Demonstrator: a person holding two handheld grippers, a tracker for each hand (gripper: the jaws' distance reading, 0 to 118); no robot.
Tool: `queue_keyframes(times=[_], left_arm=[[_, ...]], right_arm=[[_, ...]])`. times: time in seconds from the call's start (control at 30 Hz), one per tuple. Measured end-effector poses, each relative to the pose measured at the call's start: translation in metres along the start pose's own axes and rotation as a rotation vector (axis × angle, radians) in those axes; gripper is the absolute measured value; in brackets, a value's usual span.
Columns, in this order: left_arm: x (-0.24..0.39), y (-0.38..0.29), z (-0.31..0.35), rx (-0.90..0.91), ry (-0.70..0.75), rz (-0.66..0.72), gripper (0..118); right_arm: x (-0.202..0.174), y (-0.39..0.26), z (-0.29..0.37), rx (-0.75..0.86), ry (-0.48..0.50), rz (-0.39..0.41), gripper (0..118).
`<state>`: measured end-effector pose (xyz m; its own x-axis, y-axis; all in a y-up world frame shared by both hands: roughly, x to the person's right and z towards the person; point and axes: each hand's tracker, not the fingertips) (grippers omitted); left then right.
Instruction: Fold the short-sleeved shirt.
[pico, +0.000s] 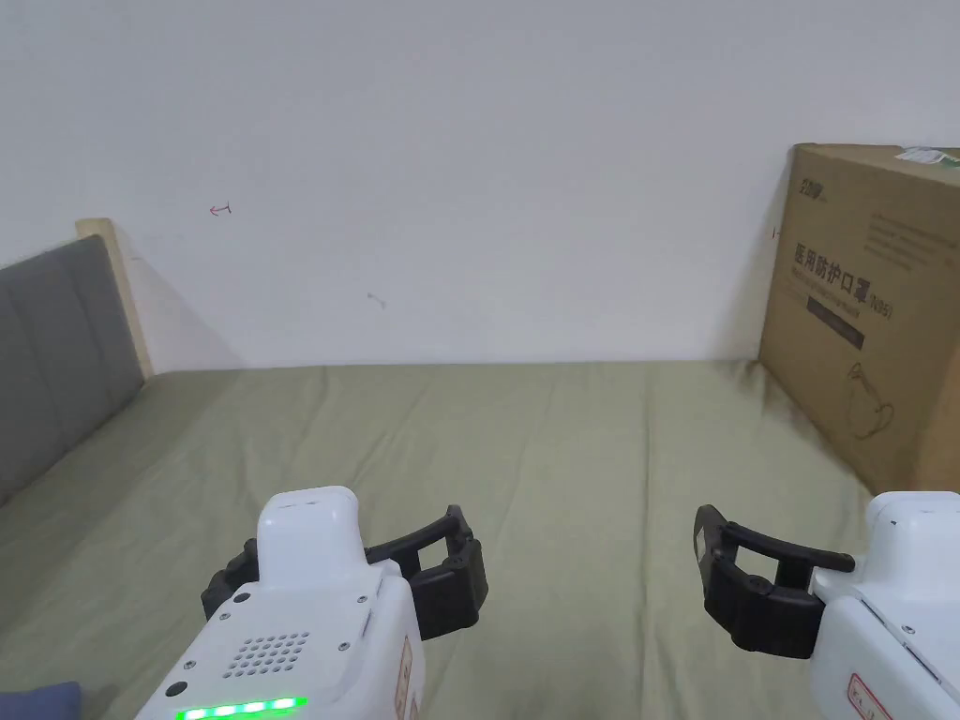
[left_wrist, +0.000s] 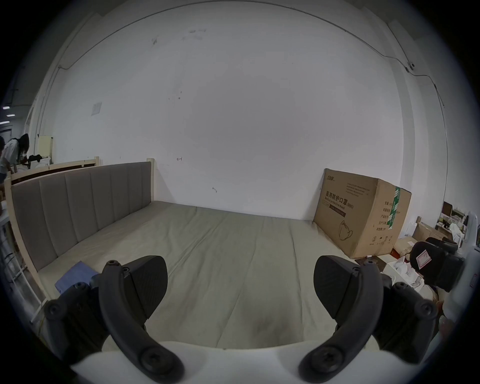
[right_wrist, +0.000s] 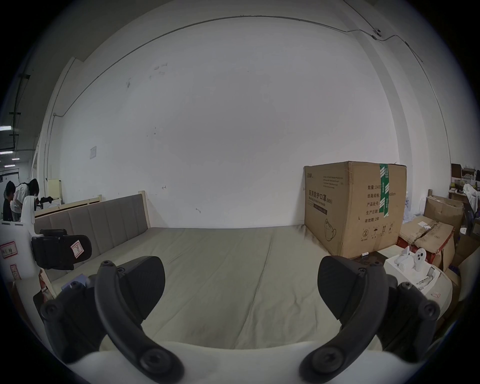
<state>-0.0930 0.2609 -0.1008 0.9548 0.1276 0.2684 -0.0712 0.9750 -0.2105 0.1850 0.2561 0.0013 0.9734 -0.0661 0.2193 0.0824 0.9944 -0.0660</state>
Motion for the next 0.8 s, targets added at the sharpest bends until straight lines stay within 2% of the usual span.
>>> queue_keyframes(times=[0.8], left_arm=[[-0.007, 0.009, -0.048, 0.024, -0.007, 0.010, 114]], right_arm=[[0.002, -0.014, -0.045, -0.021, -0.006, -0.046, 116]])
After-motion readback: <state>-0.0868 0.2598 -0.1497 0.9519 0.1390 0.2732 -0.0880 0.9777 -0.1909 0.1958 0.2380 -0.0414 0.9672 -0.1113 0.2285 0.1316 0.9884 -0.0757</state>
